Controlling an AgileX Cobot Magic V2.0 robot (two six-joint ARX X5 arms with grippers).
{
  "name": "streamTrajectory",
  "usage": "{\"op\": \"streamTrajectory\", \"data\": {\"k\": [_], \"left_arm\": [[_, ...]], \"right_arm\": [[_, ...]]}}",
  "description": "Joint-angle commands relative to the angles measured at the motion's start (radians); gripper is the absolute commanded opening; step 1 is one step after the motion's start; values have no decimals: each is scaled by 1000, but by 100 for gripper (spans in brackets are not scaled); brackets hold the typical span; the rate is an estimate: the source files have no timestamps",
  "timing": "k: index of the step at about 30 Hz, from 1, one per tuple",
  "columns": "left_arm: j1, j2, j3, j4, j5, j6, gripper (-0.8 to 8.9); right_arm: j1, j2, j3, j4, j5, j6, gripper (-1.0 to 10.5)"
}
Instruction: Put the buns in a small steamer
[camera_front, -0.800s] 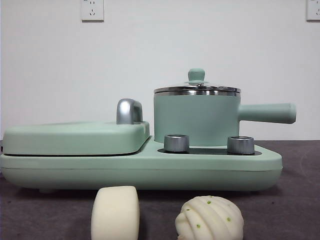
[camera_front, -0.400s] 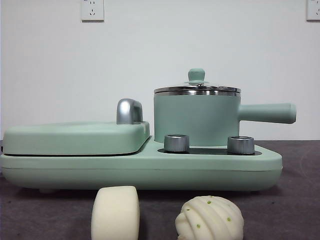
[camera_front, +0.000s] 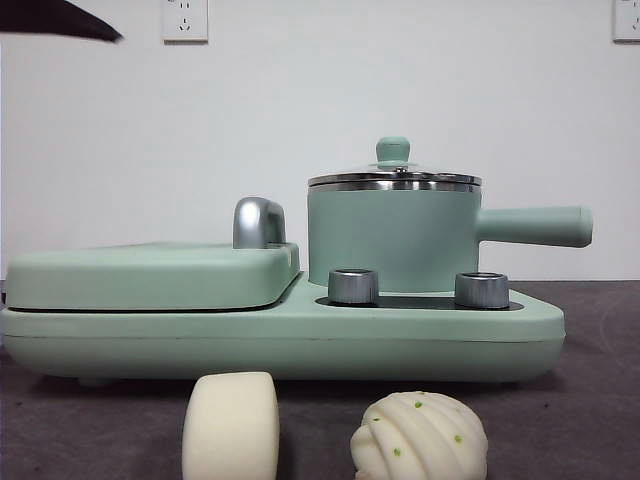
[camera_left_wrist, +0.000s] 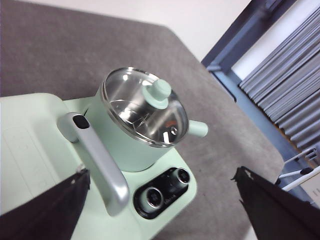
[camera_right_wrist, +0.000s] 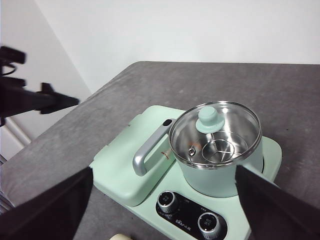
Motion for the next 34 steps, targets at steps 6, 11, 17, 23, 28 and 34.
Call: {"op": "streamTrajectory", "data": {"k": [6, 11, 17, 23, 28, 34], "left_arm": [[-114, 267, 214, -5, -96, 73, 472], [-219, 434, 379, -44, -193, 145, 469], [-338, 609, 557, -81, -338, 260, 469], [-419, 728, 631, -74, -433, 295, 464], [-461, 795, 631, -21, -482, 306, 464], [-482, 845, 631, 52, -509, 307, 464]], "right_arm": [[1, 5, 16, 8, -2, -8, 455], [2, 8, 16, 8, -2, -8, 455], [2, 9, 16, 8, -2, -8, 455], [2, 9, 16, 7, -2, 0, 455], [2, 9, 16, 7, -2, 0, 455], [2, 9, 16, 7, -2, 0, 455]]}}
